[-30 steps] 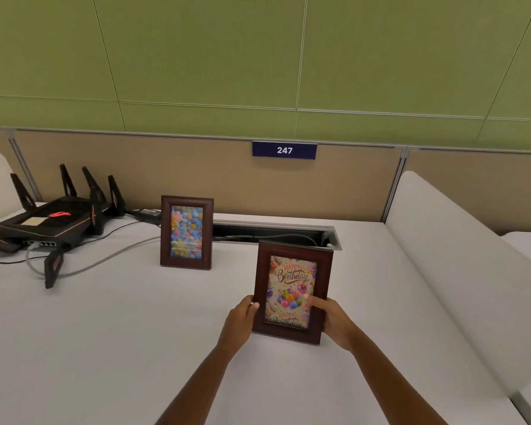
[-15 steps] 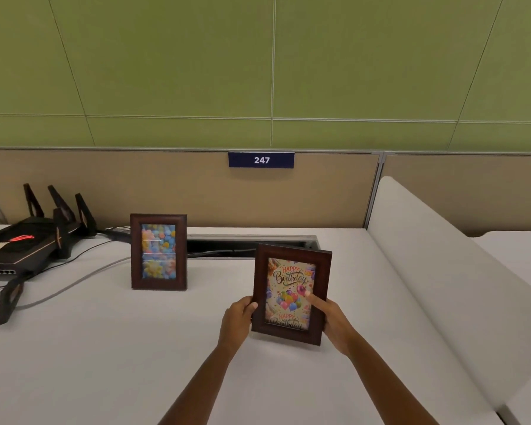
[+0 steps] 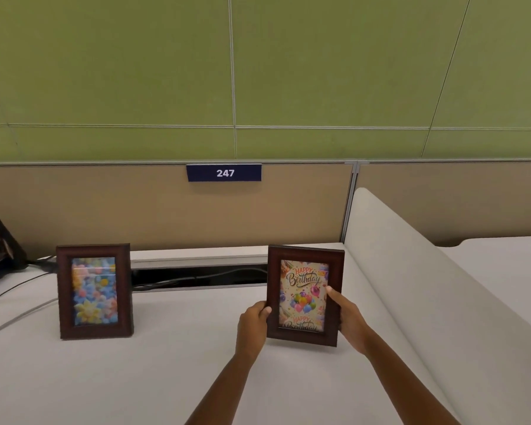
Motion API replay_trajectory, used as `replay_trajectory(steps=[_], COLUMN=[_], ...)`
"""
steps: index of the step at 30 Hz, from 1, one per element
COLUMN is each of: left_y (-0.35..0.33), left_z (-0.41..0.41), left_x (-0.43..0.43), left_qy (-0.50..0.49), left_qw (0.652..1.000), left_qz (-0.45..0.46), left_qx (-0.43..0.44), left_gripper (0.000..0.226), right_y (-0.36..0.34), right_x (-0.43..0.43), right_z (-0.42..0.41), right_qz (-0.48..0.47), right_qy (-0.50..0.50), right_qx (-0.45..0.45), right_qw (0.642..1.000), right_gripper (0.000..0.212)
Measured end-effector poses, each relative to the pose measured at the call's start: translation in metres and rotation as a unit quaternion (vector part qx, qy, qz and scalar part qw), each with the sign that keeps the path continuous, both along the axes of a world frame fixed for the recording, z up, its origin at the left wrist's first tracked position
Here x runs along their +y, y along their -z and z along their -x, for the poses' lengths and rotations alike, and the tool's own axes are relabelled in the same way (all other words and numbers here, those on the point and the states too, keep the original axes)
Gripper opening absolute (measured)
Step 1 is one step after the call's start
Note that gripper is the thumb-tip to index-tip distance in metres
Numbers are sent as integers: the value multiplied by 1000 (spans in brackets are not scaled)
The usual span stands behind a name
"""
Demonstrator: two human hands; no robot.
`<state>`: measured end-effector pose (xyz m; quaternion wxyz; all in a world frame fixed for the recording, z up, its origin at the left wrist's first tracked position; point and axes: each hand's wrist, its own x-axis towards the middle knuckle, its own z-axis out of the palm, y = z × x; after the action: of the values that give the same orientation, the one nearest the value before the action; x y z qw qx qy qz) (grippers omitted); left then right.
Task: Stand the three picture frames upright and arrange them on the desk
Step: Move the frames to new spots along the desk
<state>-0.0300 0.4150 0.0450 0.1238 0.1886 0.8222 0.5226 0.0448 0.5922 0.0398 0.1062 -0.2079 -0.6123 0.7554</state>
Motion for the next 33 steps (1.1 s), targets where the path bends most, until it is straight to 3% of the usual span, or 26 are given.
replay_trajectory(steps=[26,30,33], left_y=[30,43,61], left_z=[32,24,14], left_x=[57,50,38], left_qy=[-21,-8,-11], left_qw=[997,996,978], left_qz=[53,72,186], left_qx=[44,47,90], left_gripper=[33,33,42], right_y=[24,32,41], right_x=[57,50,41], right_z=[37,28,15], right_qz=[10,-24,-84], right_qy=[12,12,41], right_qx=[-6,-14,-14], right_qw=[1000,1000,996], right_gripper=[17,34,48])
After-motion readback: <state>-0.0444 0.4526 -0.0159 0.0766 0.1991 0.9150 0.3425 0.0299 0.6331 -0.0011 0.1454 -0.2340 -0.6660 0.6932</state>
